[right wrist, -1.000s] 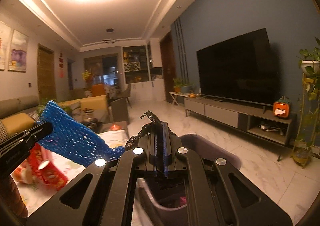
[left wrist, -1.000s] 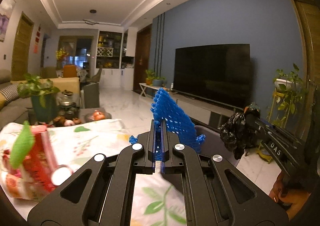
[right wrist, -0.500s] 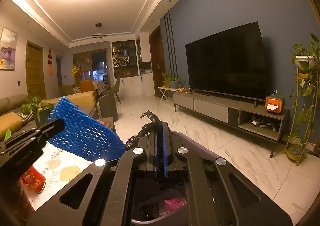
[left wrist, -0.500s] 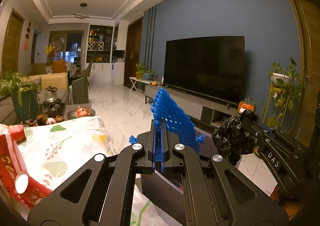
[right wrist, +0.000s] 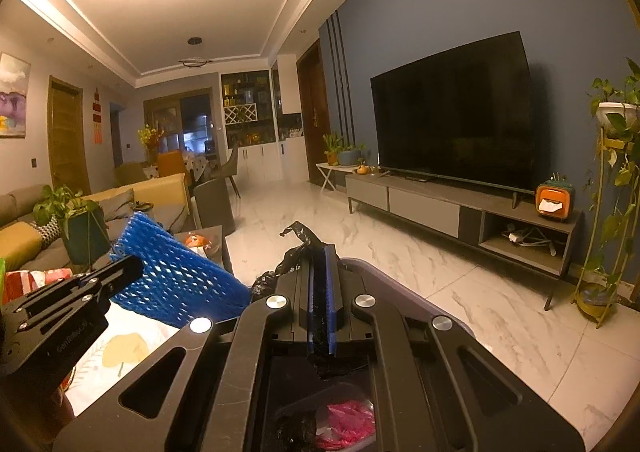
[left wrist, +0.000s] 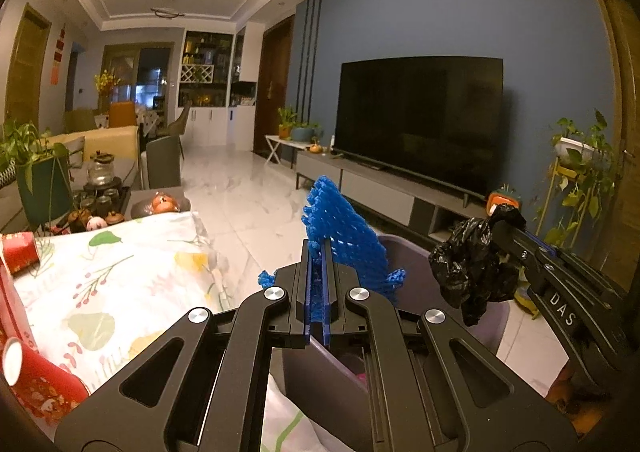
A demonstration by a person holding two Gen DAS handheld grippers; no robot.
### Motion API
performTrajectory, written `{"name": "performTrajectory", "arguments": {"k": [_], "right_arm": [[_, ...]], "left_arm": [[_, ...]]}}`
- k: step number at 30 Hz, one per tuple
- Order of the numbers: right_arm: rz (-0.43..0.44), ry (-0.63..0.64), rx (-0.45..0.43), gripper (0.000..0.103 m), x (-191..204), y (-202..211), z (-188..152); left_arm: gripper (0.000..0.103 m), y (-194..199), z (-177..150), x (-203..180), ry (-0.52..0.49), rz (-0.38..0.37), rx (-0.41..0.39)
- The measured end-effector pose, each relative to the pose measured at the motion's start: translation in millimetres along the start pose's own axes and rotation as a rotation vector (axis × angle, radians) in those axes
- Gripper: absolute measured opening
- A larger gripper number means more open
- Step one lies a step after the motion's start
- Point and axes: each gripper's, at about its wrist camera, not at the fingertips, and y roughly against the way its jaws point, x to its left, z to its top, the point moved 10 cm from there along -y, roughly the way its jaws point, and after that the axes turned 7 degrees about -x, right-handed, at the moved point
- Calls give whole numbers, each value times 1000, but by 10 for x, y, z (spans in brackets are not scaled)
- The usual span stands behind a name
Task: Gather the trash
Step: 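Carry the blue net in the left gripper while the right carries the black scrap to the bin, then open the right gripper over the bin while the left gripper drops the blue net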
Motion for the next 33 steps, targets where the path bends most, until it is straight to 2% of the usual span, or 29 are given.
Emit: {"name": "performTrajectory", "arguments": {"k": [11,12,13,16,17,19,23,26,31,33], "right_arm": [[-5,1,7,6,-44,-172,-23],[-4,1,8,6,-42,-169,-23],[-5,0,13,6,-48,-188,-36],[-5,-2,22,10,-51,-227,-76],[-9,1,25,10,-52,-244,-84],[-12,1,29,11,-49,-255,-100],[-20,-9,30,26,-75,-258,-115],[-23,-12,26,27,-85,-246,-105],[-31,-16,15,33,-95,-209,-68],[-32,-17,9,39,-90,-195,-50]], "left_arm": [[5,-192,-115,18,13,3,35],[8,-209,-126,20,11,6,38],[16,-224,-138,18,4,4,42],[53,-214,-136,53,-5,26,20],[59,-201,-122,73,8,27,9],[60,-193,-111,103,20,30,5],[70,-162,-91,179,24,58,-4],[77,-121,-88,223,33,75,-8],[83,-53,-52,300,42,93,-7],[86,-8,-32,336,46,102,-13]]}}
